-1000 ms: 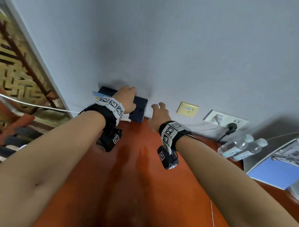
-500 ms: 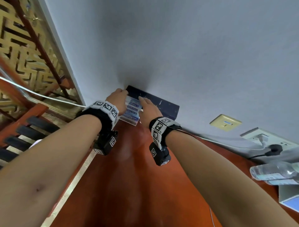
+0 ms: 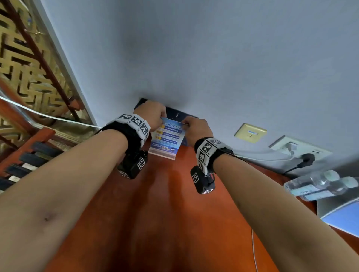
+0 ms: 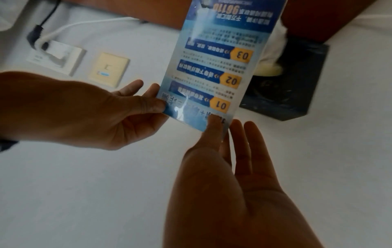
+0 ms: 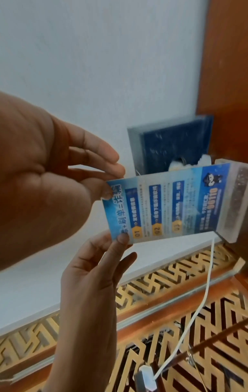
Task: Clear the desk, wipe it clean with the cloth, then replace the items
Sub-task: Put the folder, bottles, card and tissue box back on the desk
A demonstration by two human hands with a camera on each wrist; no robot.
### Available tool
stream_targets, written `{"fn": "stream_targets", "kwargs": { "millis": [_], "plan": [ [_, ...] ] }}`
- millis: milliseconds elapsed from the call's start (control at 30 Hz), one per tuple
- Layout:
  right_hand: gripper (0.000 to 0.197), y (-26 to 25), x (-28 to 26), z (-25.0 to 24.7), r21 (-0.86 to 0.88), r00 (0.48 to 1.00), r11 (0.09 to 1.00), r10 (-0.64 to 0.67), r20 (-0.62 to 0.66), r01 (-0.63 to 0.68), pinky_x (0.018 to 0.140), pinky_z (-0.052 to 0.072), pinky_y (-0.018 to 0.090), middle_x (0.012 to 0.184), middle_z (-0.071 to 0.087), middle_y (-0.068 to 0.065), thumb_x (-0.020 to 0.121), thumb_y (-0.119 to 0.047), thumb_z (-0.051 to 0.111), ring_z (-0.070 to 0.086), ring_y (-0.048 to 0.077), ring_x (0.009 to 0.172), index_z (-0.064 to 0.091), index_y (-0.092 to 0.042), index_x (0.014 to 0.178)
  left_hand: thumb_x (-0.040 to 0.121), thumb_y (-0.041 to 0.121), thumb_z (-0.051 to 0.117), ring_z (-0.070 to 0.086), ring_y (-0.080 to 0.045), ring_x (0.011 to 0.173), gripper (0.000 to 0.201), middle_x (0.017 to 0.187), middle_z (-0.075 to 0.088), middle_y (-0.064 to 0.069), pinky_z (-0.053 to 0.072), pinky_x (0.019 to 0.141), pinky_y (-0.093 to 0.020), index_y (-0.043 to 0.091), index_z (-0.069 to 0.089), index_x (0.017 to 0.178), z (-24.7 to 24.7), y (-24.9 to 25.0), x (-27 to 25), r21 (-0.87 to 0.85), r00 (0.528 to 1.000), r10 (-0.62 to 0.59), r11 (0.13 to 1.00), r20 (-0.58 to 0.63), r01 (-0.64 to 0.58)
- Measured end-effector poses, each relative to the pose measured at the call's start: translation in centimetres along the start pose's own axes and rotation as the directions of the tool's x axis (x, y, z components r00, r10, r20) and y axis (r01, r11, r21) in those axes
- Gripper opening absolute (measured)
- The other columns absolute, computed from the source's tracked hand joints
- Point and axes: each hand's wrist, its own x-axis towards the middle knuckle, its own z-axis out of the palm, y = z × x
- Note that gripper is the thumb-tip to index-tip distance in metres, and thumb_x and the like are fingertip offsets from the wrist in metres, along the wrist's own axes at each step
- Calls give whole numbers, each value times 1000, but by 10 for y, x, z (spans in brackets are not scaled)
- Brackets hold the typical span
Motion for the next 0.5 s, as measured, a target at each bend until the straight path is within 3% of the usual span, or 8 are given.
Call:
{"fn": "stream_targets", "kwargs": {
  "millis": [167, 300, 400, 500],
  "plan": [
    [21, 78, -42, -59, -117, 999, 992, 47, -13, -48, 69, 44, 31, 110, 66, 8, 96, -17, 50, 62, 28, 96, 65, -22, 111, 86, 16, 64, 64, -22, 89, 10, 97, 70, -4, 47, 73, -29, 12, 70, 93, 14, 94, -13, 9, 989, 137, 990, 55, -138],
    [25, 149, -77, -100, -184, 994, 977, 106, -39, -111, 74, 44, 31, 111, 65, 6, 93, -13, 51, 60, 27, 103, 66, -24, 111, 87, 12, 59, 63, -23, 93, 17, 102, 69, -5, 46, 74, -27, 10, 70, 99, 41, 175, -23, -20, 973, 216, 976, 77, -215],
    [23, 213, -103, -126, -214, 990, 967, 134, -31, -138, 74, 44, 29, 110, 66, 6, 94, -15, 51, 61, 26, 103, 66, -24, 109, 89, 9, 55, 61, -25, 102, 22, 111, 67, -4, 48, 81, -29, 11, 69, 105, 71, 241, -27, -46, 962, 248, 969, 109, -245],
    [24, 269, -122, -145, -311, 989, 939, 141, -37, -146, 79, 45, 32, 113, 57, 8, 94, -16, 52, 57, 31, 105, 65, -28, 111, 90, 10, 53, 60, -26, 102, 23, 112, 66, -5, 51, 84, -33, 12, 68, 108, 100, 294, -27, -19, 955, 265, 964, 132, -265]
  ]
}}
